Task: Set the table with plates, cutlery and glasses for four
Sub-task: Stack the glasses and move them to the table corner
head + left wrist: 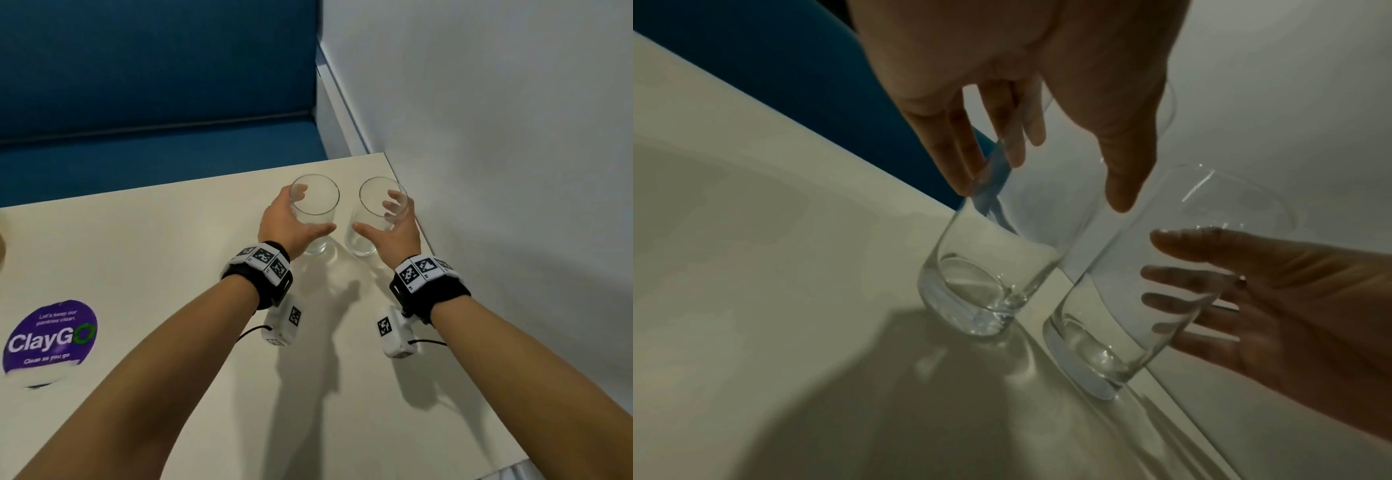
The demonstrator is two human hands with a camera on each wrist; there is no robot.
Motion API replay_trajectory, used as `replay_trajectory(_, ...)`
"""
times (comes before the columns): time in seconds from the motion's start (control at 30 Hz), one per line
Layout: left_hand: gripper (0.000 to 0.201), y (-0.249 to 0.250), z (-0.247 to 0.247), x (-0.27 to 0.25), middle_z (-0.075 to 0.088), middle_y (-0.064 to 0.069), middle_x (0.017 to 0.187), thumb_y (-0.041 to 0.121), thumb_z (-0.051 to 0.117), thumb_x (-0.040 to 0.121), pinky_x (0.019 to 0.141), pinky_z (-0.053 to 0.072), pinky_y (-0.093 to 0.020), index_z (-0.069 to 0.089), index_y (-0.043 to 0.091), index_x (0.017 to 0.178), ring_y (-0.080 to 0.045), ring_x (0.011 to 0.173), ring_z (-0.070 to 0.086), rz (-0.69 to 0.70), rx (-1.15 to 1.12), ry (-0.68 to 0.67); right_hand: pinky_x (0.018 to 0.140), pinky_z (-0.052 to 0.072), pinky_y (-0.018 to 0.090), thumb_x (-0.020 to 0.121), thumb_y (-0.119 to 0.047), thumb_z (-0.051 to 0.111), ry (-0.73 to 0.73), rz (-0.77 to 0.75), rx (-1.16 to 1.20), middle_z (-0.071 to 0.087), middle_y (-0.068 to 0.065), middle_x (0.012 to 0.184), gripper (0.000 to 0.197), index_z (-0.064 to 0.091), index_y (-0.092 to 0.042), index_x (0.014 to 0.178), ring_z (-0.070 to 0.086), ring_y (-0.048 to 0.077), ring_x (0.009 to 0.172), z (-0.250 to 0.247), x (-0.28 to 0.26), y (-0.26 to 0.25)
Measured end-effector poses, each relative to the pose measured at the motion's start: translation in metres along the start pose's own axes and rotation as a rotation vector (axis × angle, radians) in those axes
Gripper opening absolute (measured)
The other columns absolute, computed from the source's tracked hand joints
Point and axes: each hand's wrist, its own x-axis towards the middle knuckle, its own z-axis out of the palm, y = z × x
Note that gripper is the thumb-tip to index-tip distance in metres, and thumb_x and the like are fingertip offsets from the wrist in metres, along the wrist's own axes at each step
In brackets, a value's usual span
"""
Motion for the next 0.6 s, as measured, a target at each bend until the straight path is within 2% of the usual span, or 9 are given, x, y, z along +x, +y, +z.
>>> replay_trajectory(0.1, 0.079, 0.003, 0.002, 0.015, 0.054, 0.006, 0.128, 0.035, 0.086, 0.06, 0.095, 0.045, -0.03, 0.045, 0.025, 0.126, -0.017, 0.115, 0.053, -0.019, 0.005, 0.029, 0.104, 0.042, 0.037, 0.065, -0.015, 0.084, -0.009, -0.004, -0.05, 0.045, 0.004, 0.128, 0.083, 0.037, -0.02, 0.133, 0.047, 0.023, 0.122, 0.007, 0.015, -0.004)
replay_trajectory(0.23, 0.077, 0.006, 0.003, 0.025, 0.055, 0.011, 0.125, 0.039, 0.086, 0.058, 0.089, 0.045, -0.027, 0.043, 0.026, 0.12, -0.014, 0.112, 0.055, -0.033, 0.029, 0.045, 0.103, 0.042, 0.034, 0.066, -0.015, 0.084, -0.012, -0.002, -0.075, 0.046, 0.005, 0.131, 0.084, 0.036, -0.02, 0.135, 0.047, 0.023, 0.124, 0.012, 0.025, -0.008)
replay_trajectory(0.37, 0.077, 0.005, 0.005, 0.026, 0.054, 0.012, 0.127, 0.039, 0.085, 0.06, 0.087, 0.043, -0.026, 0.042, 0.027, 0.122, -0.013, 0.113, 0.054, -0.024, 0.034, 0.025, 0.103, 0.042, 0.032, 0.067, -0.014, 0.084, -0.017, -0.003, -0.079, 0.047, 0.004, 0.131, 0.083, 0.037, -0.022, 0.135, 0.046, 0.022, 0.126, 0.016, 0.027, -0.01)
replay_trajectory(0.5, 0.083, 0.004, 0.002, 0.023, 0.052, 0.007, 0.132, 0.036, 0.086, 0.06, 0.092, 0.043, -0.027, 0.039, 0.025, 0.128, -0.016, 0.118, 0.052, -0.013, 0.002, -0.006, 0.102, 0.039, 0.028, 0.068, -0.016, 0.083, -0.048, 0.008, -0.115, 0.047, 0.003, 0.134, 0.084, 0.035, -0.021, 0.137, 0.045, 0.02, 0.127, 0.019, 0.025, -0.013)
replay_trajectory(0.6, 0.091, -0.001, -0.008, 0.016, 0.05, 0.004, 0.136, 0.033, 0.087, 0.06, 0.099, 0.044, -0.032, 0.036, 0.025, 0.135, -0.018, 0.121, 0.051, -0.026, -0.033, -0.023, 0.107, 0.036, 0.028, 0.069, -0.018, 0.083, -0.033, 0.039, -0.148, 0.044, 0.003, 0.139, 0.089, 0.03, -0.017, 0.141, 0.043, 0.017, 0.129, 0.019, 0.017, -0.014)
